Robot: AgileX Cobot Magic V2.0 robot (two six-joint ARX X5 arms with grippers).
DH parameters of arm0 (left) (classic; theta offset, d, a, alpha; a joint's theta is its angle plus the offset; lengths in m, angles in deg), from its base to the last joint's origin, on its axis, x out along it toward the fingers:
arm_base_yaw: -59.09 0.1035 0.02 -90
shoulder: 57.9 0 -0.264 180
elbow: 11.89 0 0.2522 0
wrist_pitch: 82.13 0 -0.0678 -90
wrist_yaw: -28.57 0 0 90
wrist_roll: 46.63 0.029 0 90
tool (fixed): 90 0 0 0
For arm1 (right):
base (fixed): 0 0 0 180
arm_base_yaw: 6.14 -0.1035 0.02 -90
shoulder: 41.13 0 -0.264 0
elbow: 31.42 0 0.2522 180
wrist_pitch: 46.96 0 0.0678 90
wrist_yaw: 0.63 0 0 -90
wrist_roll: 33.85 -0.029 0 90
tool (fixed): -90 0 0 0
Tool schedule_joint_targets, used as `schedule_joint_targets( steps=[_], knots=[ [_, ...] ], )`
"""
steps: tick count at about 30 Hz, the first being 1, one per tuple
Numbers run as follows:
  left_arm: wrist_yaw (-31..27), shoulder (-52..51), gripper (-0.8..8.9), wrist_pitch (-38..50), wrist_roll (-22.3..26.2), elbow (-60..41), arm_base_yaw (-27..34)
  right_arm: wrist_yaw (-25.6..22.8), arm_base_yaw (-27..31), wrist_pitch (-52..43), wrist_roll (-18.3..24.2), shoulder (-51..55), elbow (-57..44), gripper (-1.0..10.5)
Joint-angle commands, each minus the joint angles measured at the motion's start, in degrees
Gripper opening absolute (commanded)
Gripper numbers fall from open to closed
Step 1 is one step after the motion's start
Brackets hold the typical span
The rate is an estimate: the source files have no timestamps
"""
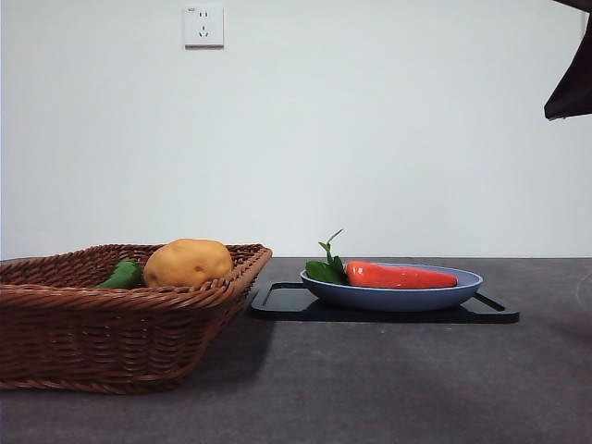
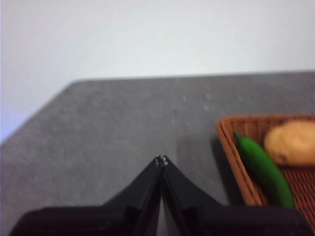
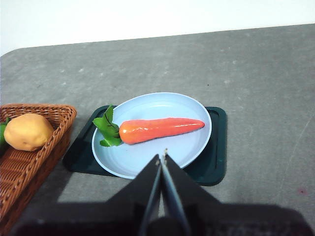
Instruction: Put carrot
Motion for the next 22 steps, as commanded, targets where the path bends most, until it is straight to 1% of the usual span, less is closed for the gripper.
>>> schedule_joint_targets(
  steps=[1, 3, 5, 22],
  knots=[
    [2.5, -0.3, 0.08, 0.9, 0.3, -1.2, 0.2, -0.3, -0.4, -0.5, -0.7, -0.2, 0.5, 0.1],
    [4.7, -0.6, 0.08, 0.5, 0.0, -2.5, 0.2, -0.3, -0.4, -0.5, -0.7, -0.2, 0.5, 0.1],
    [6.7, -1.1, 0.08, -2.3, -0.3, -2.5, 0.2, -0.3, -0.4, -0.5, -0.7, -0.2, 0.5, 0.1],
    [6.7, -1.0, 0.08, -2.5, -0.3, -2.5, 0.2, -0.3, -0.4, -0.5, -0.7, -0.2, 0.5, 0.1]
  ],
)
